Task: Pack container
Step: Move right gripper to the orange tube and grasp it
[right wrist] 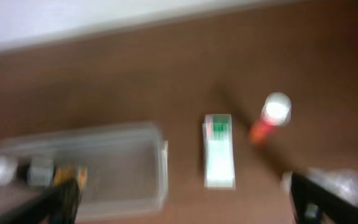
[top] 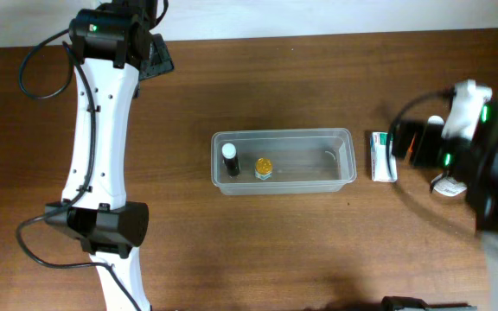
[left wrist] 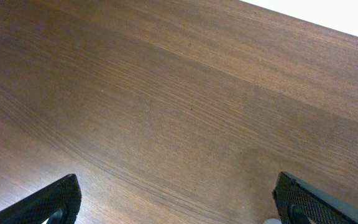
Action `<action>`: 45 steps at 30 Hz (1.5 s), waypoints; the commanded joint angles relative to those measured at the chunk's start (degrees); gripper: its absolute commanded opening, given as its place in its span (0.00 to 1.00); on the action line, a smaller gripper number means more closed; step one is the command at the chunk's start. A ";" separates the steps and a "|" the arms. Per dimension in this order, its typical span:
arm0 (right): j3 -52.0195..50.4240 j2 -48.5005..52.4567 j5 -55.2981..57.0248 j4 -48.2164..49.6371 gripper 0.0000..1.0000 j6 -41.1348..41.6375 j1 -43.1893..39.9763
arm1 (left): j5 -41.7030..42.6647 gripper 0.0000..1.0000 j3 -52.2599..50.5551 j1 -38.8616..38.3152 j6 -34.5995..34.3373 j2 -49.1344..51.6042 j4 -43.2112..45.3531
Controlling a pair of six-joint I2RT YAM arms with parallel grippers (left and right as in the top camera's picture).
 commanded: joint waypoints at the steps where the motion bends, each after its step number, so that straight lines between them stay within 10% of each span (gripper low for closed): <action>1: 14.64 11.93 7.80 -7.26 0.98 0.24 0.02 | -1.05 0.99 0.35 0.20 0.92 -0.46 -0.04; 13: 22.21 26.56 18.73 -10.21 0.98 0.17 -0.09 | -1.05 0.99 0.35 0.20 0.90 -0.46 -0.04; 45: 21.46 45.97 6.03 -9.68 0.81 -12.44 -12.39 | -1.05 0.99 0.35 0.15 0.92 -0.46 -0.02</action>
